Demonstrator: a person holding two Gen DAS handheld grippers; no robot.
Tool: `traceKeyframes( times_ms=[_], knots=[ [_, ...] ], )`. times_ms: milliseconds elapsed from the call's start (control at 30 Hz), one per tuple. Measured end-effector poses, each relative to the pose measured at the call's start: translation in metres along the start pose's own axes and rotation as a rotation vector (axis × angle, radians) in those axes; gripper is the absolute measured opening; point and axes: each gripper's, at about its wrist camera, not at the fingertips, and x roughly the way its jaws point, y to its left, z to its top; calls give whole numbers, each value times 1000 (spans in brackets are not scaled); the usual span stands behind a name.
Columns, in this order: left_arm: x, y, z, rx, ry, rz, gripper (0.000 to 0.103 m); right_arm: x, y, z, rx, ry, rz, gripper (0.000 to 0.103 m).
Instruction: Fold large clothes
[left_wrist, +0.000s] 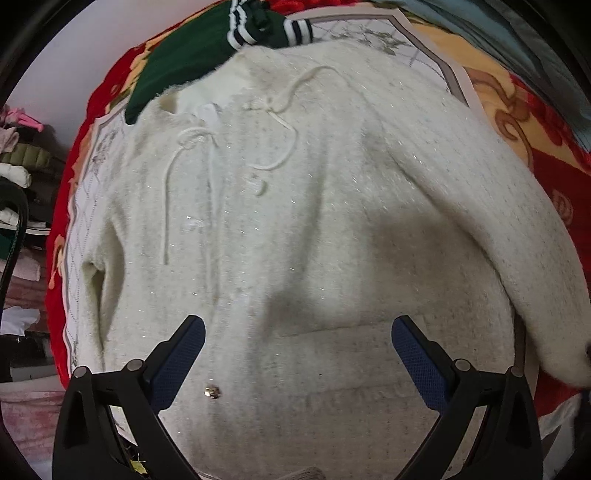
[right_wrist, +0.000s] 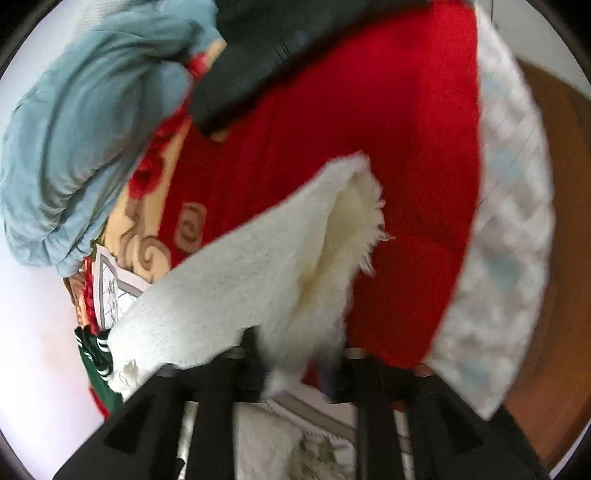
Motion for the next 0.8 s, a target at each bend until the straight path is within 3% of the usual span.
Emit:
traceKeyframes(
  times_ms=[67, 200, 233, 267, 400, 467, 500, 567, 633, 700, 800],
  knots=[
    [6, -5, 0, 9, 8, 2, 103, 21, -17, 10, 94, 45, 49, 63],
    [15, -7, 5, 17, -8, 21, 103, 46, -17, 12, 181, 1, 124, 61],
    [17, -7, 6, 17, -10, 23, 103, 47, -11, 12, 172, -13, 136, 50],
    [19, -6, 9, 14, -12, 27, 103, 44, -2, 11, 145, -22, 140, 10],
    [21, 1, 19, -3, -32, 36, 103, 8, 28, 14, 79, -133, 183, 8],
    [21, 6, 24, -12, -47, 46, 103, 15, 48, 15, 8, -146, 146, 13],
    [23, 8, 26, -16, -48, 49, 103, 31, 50, 19, -13, -100, 128, 30],
    [25, 14, 28, -29, -44, 51, 103, 62, 45, 21, 14, 8, 105, 34],
    [27, 25, 31, -51, -45, 54, 103, 79, 45, 19, 60, 27, 99, 25],
    [28, 36, 32, -69, -47, 61, 103, 73, 59, 19, 42, 3, 103, 6],
    [32, 59, 34, -110, -34, 66, 103, 43, 89, 12, 19, -55, 165, 6]
  ],
)
